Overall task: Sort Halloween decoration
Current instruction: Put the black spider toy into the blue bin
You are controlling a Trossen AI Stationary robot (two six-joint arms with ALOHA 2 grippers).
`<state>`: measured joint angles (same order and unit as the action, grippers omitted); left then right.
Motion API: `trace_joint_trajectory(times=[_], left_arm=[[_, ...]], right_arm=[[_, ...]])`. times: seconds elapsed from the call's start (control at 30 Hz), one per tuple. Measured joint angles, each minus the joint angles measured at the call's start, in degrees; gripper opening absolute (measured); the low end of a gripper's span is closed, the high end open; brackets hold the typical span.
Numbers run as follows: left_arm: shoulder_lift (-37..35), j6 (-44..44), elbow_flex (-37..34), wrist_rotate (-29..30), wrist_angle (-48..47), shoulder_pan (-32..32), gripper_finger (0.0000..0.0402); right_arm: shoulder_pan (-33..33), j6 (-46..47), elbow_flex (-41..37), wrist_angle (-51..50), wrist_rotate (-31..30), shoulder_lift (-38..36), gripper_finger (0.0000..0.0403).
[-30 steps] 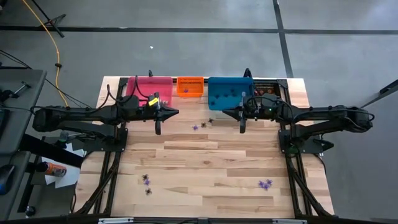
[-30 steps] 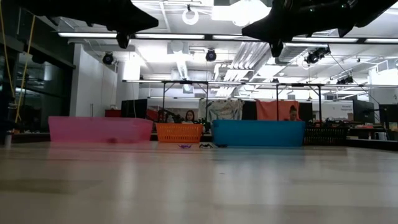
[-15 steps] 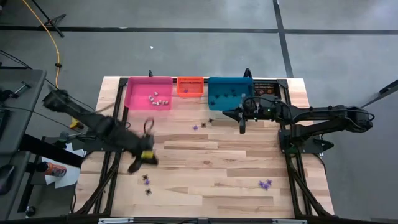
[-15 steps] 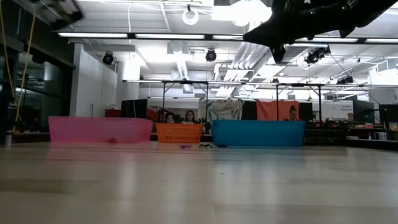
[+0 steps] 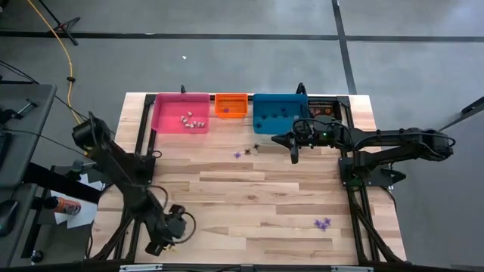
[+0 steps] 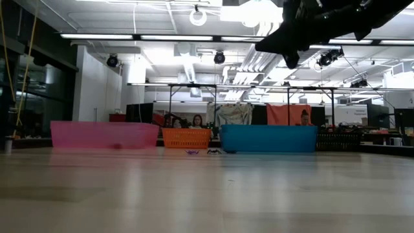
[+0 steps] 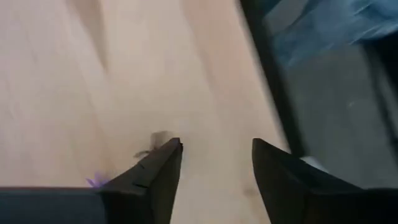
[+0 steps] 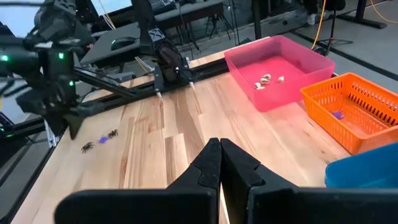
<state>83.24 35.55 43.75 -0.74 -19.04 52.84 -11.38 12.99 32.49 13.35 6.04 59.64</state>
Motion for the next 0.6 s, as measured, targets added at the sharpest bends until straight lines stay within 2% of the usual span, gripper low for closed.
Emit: trace_joint_trajectory(times=[0.23,0.6], left_arm=[[5.6,-10.1,0.0,0.2,-0.4,-1.4,0.0199],[6.2,-17.5,0.0,0.3,-0.9,-1.6,0.02]], right_arm=[[0.0,0.0,0.0,-1.2,0.0,0.0,0.0],[0.0,0.0,0.0,-1.7,0.0,0.0,0.0]])
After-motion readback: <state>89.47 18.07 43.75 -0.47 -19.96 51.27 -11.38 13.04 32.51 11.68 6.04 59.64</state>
